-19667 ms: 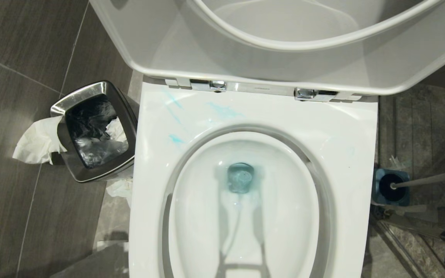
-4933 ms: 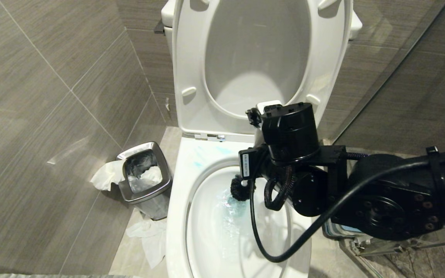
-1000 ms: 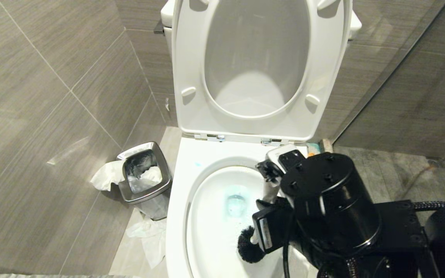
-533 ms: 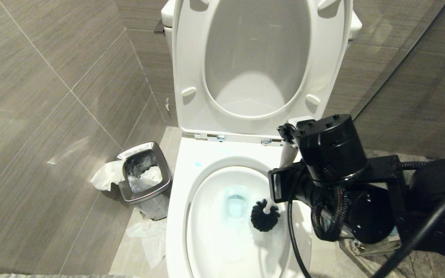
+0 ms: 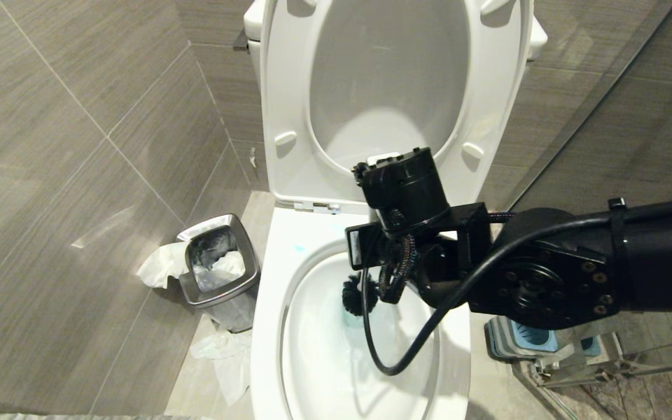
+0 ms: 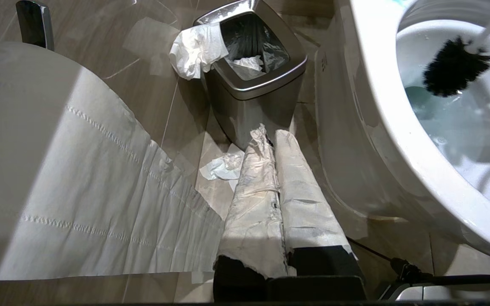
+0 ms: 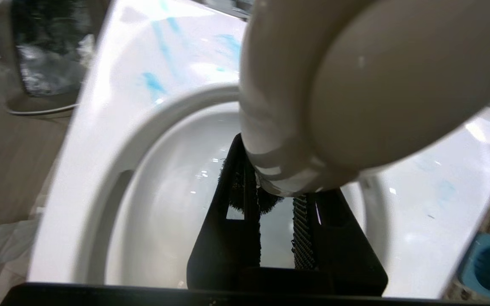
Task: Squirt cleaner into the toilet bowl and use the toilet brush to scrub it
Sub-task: Scrub the toilet bowl
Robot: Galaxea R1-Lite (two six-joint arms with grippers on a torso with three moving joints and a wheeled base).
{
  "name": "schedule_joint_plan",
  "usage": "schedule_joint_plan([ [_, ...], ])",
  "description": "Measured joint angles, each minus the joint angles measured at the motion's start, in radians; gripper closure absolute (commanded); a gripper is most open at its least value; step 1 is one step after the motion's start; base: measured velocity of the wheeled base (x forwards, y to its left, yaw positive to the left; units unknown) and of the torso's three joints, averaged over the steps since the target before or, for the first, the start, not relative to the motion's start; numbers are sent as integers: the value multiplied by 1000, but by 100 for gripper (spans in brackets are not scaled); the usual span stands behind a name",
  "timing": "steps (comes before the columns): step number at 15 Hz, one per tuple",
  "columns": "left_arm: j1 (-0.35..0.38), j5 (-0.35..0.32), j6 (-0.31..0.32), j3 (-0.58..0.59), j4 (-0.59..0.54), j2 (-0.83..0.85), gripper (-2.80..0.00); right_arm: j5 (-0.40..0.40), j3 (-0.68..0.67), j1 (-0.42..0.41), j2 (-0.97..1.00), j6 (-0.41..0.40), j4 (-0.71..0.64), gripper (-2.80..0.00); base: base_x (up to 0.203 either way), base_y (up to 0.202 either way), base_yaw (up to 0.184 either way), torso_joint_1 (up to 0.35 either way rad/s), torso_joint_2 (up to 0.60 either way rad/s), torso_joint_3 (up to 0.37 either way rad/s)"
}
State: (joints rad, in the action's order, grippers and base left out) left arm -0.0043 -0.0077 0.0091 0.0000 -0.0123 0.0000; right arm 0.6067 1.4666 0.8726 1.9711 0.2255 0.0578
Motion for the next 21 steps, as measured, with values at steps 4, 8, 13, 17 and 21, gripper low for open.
schedule_joint_plan([
  [4, -1, 0, 0, 0, 0, 0, 0, -1, 53, 86, 57, -14, -5, 0, 0, 0, 0, 0, 0, 0],
  [8, 0, 0, 0, 0, 0, 0, 0, 0, 29, 177, 55, -10, -8, 0, 0, 0, 0, 0, 0, 0],
  [13, 0, 0, 0, 0, 0, 0, 0, 0, -132, 209, -63, -7, -8, 0, 0, 0, 0, 0, 0, 0],
  [17, 0, 0, 0, 0, 0, 0, 0, 1, -326, 205, -205, 20, -6, 0, 0, 0, 0, 0, 0, 0],
  [21, 0, 0, 0, 0, 0, 0, 0, 0, -415, 146, -298, 37, -4, 0, 0, 0, 0, 0, 0, 0],
])
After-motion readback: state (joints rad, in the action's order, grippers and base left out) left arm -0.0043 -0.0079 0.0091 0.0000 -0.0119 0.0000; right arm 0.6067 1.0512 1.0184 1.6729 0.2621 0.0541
